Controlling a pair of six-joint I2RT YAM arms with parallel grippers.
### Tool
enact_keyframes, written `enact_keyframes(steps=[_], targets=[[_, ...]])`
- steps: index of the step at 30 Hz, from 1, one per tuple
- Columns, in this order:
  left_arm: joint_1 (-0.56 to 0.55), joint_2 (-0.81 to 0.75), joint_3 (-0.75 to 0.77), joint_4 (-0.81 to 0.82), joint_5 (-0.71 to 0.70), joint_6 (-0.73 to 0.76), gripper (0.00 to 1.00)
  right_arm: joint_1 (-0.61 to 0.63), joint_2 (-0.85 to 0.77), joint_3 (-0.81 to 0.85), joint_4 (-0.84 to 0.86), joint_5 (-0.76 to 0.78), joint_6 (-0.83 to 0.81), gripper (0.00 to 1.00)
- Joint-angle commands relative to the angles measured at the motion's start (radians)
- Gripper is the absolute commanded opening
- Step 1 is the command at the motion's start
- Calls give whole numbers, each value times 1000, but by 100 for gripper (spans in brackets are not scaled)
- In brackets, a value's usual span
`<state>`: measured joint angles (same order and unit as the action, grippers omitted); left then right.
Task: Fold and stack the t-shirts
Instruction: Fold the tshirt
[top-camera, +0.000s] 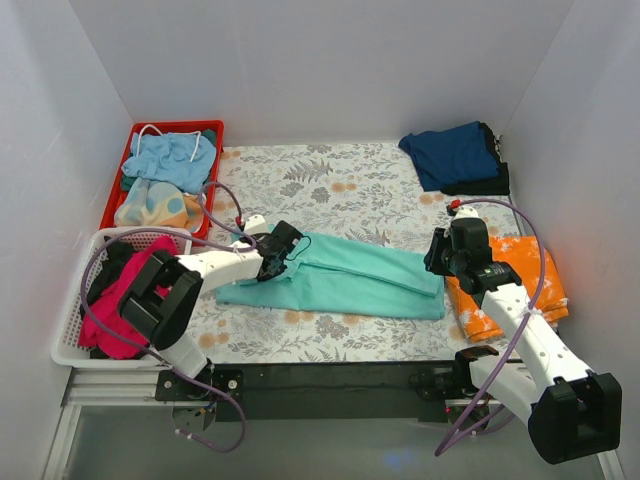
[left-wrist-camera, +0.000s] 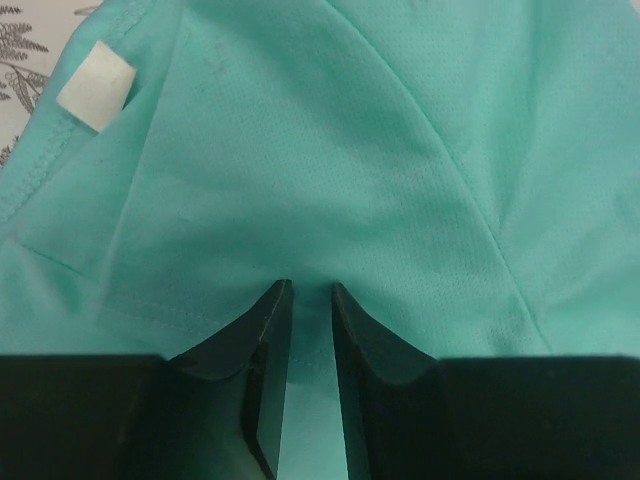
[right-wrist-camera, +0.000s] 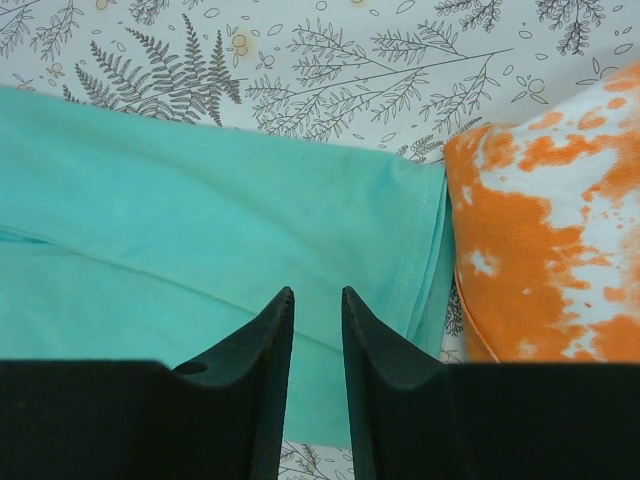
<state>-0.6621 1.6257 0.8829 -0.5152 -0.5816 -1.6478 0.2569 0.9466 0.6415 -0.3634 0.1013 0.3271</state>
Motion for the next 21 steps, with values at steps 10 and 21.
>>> enact_keyframes(steps=[10,21], targets=[[259,354,287,164,115,202,22,5,14,27,35,-17,-40,33],[312,927,1170,289,400,450,22,60,101,-22,141,-94,-53,33]])
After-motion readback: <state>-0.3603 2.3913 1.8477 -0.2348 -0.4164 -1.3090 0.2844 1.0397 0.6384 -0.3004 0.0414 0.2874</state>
